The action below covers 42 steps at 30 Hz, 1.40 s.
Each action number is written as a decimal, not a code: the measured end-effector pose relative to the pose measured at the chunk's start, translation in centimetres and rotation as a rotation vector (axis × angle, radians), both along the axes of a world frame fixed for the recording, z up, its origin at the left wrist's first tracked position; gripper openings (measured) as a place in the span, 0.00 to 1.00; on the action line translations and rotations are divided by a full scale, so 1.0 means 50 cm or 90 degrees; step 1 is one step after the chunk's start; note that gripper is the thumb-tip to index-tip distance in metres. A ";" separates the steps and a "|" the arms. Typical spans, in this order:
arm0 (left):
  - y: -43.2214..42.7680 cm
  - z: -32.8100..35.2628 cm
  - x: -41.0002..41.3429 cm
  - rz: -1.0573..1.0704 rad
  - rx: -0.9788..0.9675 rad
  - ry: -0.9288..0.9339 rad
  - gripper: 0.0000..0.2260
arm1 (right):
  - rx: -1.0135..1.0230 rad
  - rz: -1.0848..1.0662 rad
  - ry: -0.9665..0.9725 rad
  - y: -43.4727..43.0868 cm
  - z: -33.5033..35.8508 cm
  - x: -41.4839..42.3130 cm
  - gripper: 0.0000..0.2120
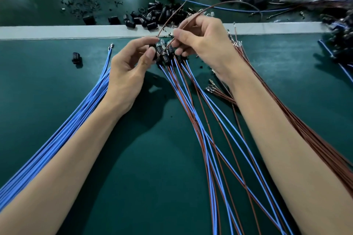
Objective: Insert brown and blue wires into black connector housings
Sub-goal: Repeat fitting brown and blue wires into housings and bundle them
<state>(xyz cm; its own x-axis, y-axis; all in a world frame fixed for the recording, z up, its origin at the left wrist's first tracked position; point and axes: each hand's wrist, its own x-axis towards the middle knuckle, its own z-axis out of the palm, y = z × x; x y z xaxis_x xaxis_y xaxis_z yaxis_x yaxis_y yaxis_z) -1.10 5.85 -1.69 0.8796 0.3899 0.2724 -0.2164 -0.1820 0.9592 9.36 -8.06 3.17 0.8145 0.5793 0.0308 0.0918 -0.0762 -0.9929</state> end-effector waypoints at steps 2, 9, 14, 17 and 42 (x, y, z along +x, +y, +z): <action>-0.001 0.002 0.000 0.005 -0.032 0.001 0.06 | 0.003 0.012 0.000 0.000 0.000 -0.002 0.05; -0.001 0.003 0.002 0.034 -0.131 0.005 0.06 | 0.001 -0.032 0.004 -0.006 0.002 0.003 0.06; -0.004 0.007 0.002 0.023 -0.133 0.012 0.09 | 0.031 0.013 0.039 -0.002 0.003 -0.009 0.06; -0.006 0.008 0.002 0.014 -0.133 0.015 0.08 | 0.062 0.030 0.062 0.001 0.005 -0.014 0.06; -0.001 0.000 0.001 -0.002 -0.045 0.060 0.07 | -0.034 0.037 -0.045 0.019 -0.010 -0.022 0.07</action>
<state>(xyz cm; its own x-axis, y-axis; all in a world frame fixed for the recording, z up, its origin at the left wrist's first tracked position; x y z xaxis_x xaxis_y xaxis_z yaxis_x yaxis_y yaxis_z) -1.03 5.79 -1.67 0.9012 0.4027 0.1601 -0.1252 -0.1119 0.9858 8.25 -7.13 2.69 0.7761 0.6282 0.0547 0.1673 -0.1214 -0.9784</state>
